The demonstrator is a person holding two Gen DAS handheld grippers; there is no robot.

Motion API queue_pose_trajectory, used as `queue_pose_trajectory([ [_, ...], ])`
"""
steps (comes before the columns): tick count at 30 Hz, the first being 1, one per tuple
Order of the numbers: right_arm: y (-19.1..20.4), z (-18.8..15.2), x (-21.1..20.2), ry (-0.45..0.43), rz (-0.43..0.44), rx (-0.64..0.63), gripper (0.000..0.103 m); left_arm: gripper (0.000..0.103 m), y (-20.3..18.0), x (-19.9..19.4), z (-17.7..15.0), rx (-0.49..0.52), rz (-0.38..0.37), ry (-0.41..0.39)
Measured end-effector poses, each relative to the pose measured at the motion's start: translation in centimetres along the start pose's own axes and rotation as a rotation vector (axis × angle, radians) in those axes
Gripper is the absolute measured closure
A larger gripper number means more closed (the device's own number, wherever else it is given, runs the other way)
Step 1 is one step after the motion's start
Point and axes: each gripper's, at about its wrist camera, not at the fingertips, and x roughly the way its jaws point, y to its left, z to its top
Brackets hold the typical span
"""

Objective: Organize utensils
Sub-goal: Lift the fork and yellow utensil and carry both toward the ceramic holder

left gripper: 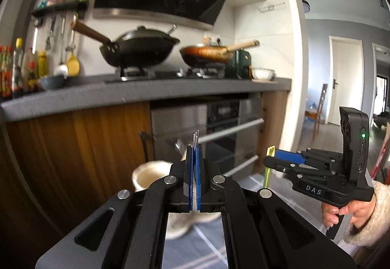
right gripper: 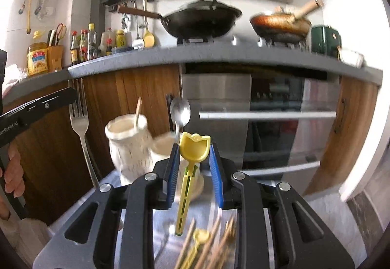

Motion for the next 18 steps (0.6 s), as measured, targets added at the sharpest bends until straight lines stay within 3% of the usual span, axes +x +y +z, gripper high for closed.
queue_pose_trajectory([
  [9, -0.4, 6.5, 3.7, -0.07, -0.002, 0.068, 0.079, 0.101, 3.8, 0.3, 5.0, -0.036, 0.103, -0.099],
  [15, -0.2, 6.9, 6.3, -0.076, -0.019, 0.085, 0.079, 0.101, 5.8, 1.8, 5.0, -0.034, 0.231, -0.121],
  [18, -0.1, 6.2, 7.6, -0.076, -0.029, 0.094, 0.079, 0.101, 6.8, 2.7, 4.4, -0.059, 0.259, -0.115],
])
